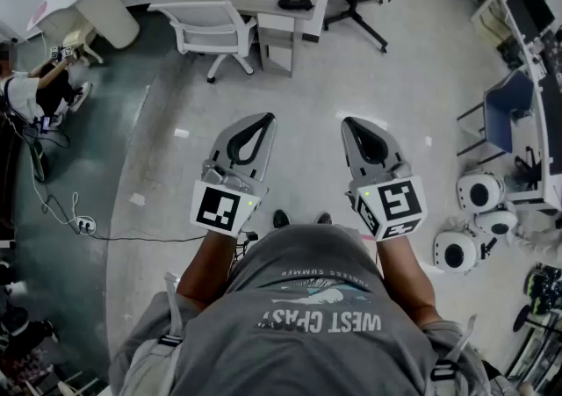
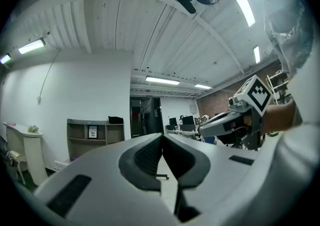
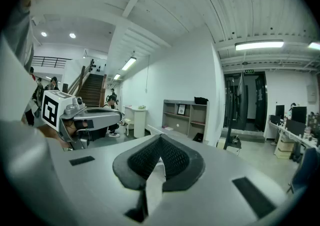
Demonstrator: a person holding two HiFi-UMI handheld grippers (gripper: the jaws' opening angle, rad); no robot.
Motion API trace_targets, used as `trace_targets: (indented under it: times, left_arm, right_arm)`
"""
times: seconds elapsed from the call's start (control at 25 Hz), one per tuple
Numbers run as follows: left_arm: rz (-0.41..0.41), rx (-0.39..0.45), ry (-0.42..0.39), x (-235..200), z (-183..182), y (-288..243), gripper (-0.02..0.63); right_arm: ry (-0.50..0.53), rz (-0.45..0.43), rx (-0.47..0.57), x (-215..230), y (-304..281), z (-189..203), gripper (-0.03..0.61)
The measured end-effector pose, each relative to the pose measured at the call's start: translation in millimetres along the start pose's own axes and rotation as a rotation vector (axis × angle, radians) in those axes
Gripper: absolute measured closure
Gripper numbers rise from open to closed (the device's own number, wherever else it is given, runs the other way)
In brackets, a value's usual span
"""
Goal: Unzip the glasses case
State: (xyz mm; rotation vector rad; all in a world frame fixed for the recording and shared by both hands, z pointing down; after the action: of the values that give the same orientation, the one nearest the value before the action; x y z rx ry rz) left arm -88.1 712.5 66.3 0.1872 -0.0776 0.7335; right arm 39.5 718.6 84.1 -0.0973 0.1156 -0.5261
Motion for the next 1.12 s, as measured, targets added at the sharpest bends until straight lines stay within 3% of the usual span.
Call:
trace_targets:
  times: [0.64,1.12]
  left_arm:
    - [0.012,-0.003,0.011,-30,11,-9,0.615]
    - [0.012,-0.039,0.042,-44,34,-35,0.615]
  right_arm:
    - [-0.005,0.018,-0.017,5,-32,2,0.572]
    - [-0.068,0.023,-0.021,29,-60,14,0.569]
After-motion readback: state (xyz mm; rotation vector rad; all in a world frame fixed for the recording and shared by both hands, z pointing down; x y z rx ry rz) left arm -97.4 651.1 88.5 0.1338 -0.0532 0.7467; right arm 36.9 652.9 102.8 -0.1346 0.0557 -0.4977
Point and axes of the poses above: the fingertips, and each gripper's own axes: y backward along the fingers, x to its right, z out of its underside, the point moved 1 cm from there along y, backward along the fingers, and after that the axes turned 4 degrees about x, right-handed, at the moved point
